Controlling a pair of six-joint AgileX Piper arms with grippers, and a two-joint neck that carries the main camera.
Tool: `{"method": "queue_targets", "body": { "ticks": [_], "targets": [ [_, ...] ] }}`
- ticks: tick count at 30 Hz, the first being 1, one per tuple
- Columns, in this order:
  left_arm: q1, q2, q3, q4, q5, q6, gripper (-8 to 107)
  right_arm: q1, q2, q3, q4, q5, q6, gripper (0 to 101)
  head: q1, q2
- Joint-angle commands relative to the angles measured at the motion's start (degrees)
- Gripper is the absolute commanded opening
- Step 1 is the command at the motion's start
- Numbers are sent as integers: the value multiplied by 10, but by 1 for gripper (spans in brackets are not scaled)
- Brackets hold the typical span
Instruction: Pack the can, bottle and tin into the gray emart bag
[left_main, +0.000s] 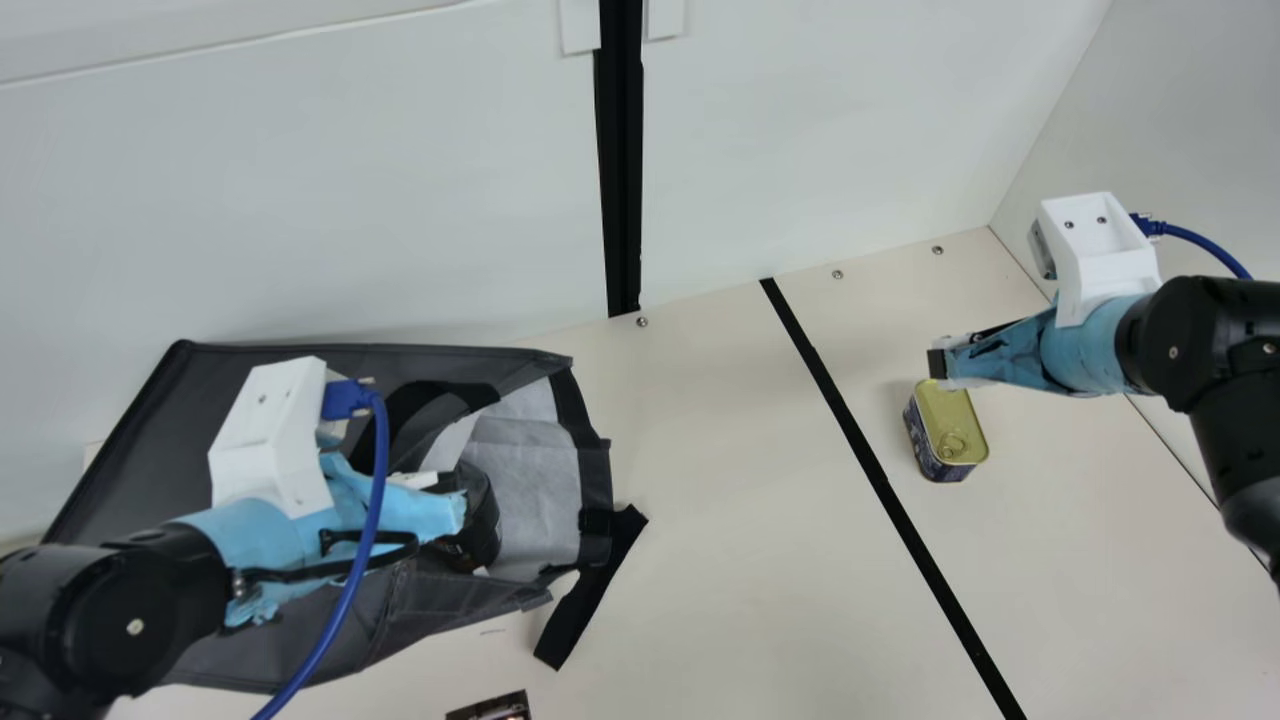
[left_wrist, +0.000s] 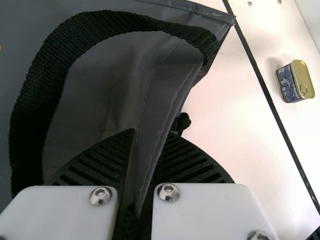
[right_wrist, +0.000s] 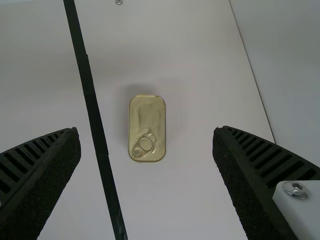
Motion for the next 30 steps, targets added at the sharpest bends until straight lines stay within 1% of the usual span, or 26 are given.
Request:
{"method": "queue_targets", "body": {
  "ticks": [1,21,30],
  "targets": [
    [0,0,0,0,0,0,10,-1,6,2,0,-2,0,91,-13,0],
    [0,0,0,0,0,0,10,0,64,27,-16,-37,5,91,-13,0],
    [0,0,0,0,0,0,10,2,84,52,-16,-58,11,91,-13,0]
  ]
}}
